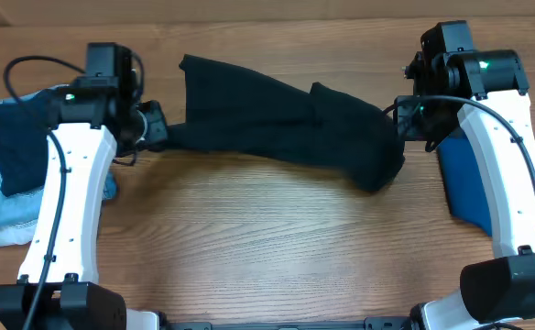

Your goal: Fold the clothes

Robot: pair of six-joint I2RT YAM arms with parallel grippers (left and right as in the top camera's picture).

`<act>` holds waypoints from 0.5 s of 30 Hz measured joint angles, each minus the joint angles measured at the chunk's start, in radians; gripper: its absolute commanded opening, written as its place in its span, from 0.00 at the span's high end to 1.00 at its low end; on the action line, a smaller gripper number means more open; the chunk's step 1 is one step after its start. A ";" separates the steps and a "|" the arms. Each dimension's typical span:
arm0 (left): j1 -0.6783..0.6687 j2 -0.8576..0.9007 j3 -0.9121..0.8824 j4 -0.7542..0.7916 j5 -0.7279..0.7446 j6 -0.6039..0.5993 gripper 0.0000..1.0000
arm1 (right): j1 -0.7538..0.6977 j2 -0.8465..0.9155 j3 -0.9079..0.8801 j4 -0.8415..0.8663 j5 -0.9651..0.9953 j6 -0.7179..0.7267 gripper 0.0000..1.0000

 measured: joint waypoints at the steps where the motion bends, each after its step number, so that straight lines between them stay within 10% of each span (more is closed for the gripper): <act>1: 0.024 0.000 0.000 -0.013 -0.003 0.003 0.96 | 0.000 0.000 0.000 -0.016 0.000 -0.004 0.61; 7: 0.024 0.000 0.000 -0.020 -0.003 0.026 0.96 | 0.006 0.000 -0.055 0.008 -0.240 -0.085 0.57; 15: 0.024 0.000 0.000 -0.019 -0.003 0.026 0.96 | 0.226 0.059 -0.489 0.611 -0.194 0.024 0.66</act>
